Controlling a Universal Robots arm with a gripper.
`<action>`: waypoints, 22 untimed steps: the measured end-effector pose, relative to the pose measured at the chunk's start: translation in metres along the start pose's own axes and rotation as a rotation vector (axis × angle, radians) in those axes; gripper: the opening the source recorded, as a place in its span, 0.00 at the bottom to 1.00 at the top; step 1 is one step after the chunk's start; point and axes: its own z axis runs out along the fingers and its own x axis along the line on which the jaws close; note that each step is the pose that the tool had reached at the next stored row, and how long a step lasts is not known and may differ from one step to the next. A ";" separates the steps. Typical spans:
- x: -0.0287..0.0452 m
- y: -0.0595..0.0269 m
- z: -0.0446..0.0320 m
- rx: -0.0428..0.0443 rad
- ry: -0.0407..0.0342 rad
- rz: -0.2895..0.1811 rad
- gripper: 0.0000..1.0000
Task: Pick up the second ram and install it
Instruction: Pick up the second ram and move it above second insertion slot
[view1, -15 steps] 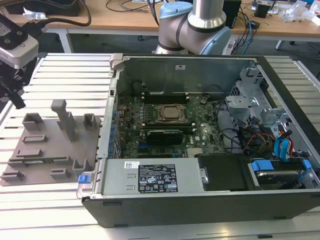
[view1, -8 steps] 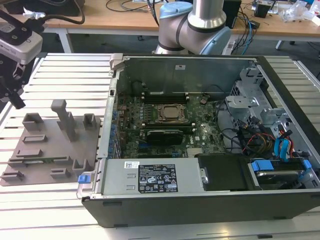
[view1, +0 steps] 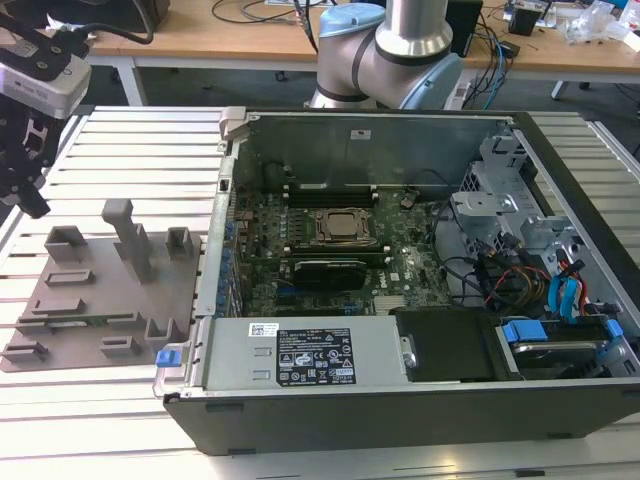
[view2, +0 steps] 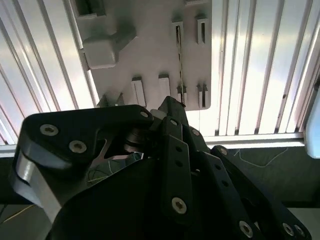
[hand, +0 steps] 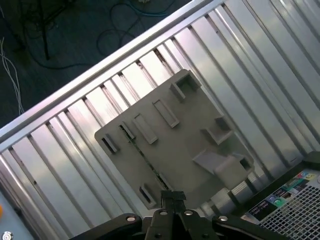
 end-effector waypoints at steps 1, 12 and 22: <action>0.0000 0.0000 0.0000 -0.0002 0.0004 -0.009 0.10; 0.0000 0.0000 0.0000 -0.0041 0.0073 -0.161 0.10; 0.0000 0.0000 0.0000 -0.0078 0.0139 -0.307 0.10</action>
